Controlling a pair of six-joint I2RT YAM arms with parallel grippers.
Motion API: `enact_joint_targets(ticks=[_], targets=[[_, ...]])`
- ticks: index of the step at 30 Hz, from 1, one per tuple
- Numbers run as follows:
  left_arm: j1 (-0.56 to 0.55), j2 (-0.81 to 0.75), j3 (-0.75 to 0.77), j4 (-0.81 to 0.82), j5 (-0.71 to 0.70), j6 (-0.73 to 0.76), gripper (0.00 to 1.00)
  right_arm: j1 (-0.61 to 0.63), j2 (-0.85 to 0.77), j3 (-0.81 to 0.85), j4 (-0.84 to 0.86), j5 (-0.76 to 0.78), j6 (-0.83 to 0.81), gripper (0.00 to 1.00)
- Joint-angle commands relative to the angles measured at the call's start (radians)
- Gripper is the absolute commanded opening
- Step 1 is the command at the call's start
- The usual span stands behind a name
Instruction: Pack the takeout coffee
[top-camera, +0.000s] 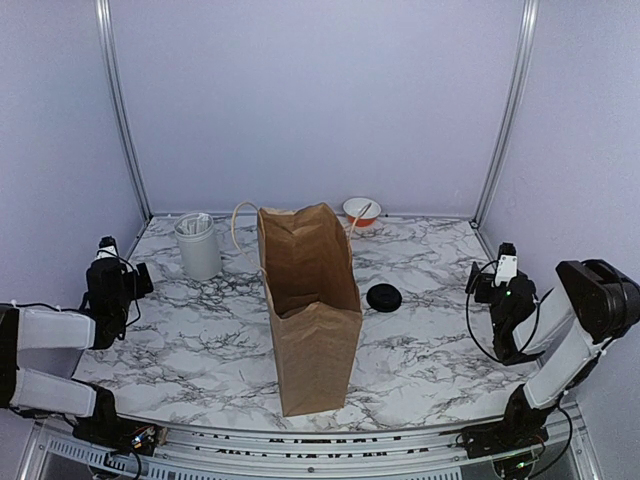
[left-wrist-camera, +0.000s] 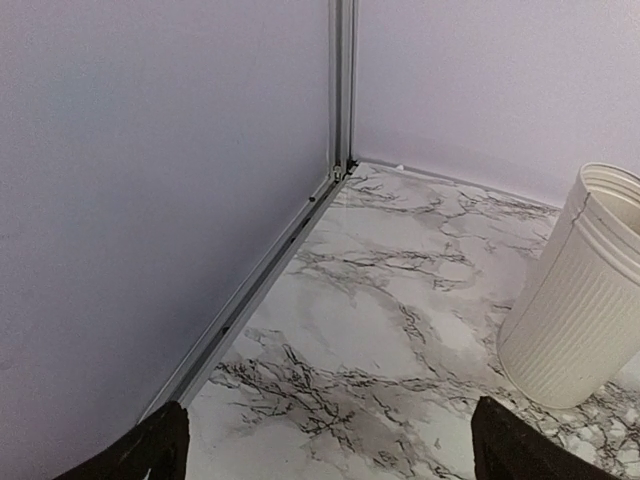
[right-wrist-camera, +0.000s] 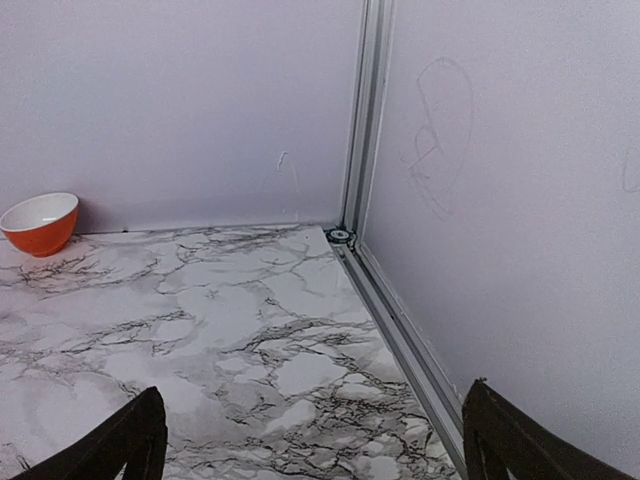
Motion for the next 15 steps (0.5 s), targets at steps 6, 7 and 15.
enact_joint_targets(ticks=[6, 7, 15], targets=[[0.037, 0.262, -0.092, 0.597, 0.048, 0.104, 0.99, 0.010, 0.007, 0.016, 0.033, 0.008, -0.012, 1.00], [0.037, 0.298, -0.114, 0.676, 0.042, 0.103, 0.99, 0.011, 0.007, 0.016, 0.033, 0.008, -0.012, 1.00], [0.042, 0.388, -0.084, 0.688, 0.040, 0.105, 0.99, 0.009, 0.007, 0.017, 0.031, 0.008, -0.012, 1.00]])
